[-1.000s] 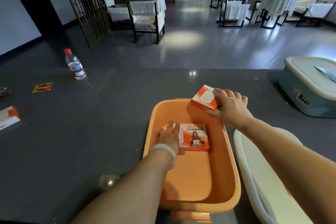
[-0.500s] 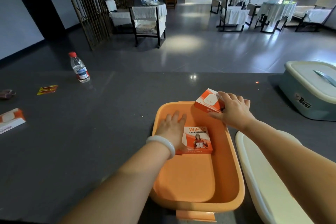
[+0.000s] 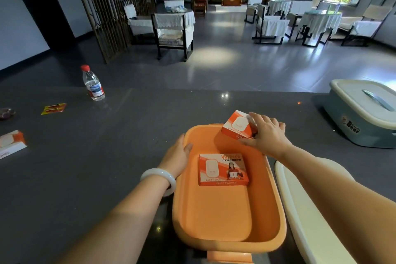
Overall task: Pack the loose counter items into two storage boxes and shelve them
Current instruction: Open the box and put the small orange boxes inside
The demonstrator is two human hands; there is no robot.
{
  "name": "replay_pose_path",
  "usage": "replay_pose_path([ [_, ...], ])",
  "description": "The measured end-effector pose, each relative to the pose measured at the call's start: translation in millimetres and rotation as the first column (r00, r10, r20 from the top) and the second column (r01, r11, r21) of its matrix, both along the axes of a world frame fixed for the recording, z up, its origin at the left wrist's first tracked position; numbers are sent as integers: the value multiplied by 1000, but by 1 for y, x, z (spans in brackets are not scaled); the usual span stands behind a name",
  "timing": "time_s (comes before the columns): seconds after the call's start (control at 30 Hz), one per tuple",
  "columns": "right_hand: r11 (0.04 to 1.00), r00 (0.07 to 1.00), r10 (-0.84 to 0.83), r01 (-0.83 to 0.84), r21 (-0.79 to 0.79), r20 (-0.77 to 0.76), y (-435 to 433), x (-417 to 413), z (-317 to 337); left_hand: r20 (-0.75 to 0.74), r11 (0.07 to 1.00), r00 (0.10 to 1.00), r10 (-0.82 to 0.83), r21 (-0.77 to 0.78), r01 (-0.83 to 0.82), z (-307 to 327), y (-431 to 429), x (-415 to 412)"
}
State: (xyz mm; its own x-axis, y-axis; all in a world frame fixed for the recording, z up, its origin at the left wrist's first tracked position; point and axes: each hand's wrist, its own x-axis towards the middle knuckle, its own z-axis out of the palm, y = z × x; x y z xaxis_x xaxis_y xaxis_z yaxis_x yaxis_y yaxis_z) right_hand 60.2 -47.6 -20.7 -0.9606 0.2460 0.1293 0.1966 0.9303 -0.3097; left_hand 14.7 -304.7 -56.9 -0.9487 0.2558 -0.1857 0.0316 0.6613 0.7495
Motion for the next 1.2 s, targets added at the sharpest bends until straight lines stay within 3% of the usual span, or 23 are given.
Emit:
replay_pose_path([
  [0.2,964,968,250,-252,-81,-29,-23,8,8,24,993,999,25,114,-28,-3,-2,4],
  [0.33,913,906,407,-397,-96,116,-43,9,-4,30,982,998,53,182,-57,-2,-3,7],
  [0.47,940,878,337,-334,-68,341,-49,9,-23,20,987,998,66,144,-68,3,-1,11],
  [0.7,952,833,278,-304,-24,479,-53,-6,-41,30,986,996,80,143,-84,2,-4,10],
  [1.2,966,892,181,-240,94,414,-51,0,-63,24,984,996,86,152,-89,0,-3,8],
])
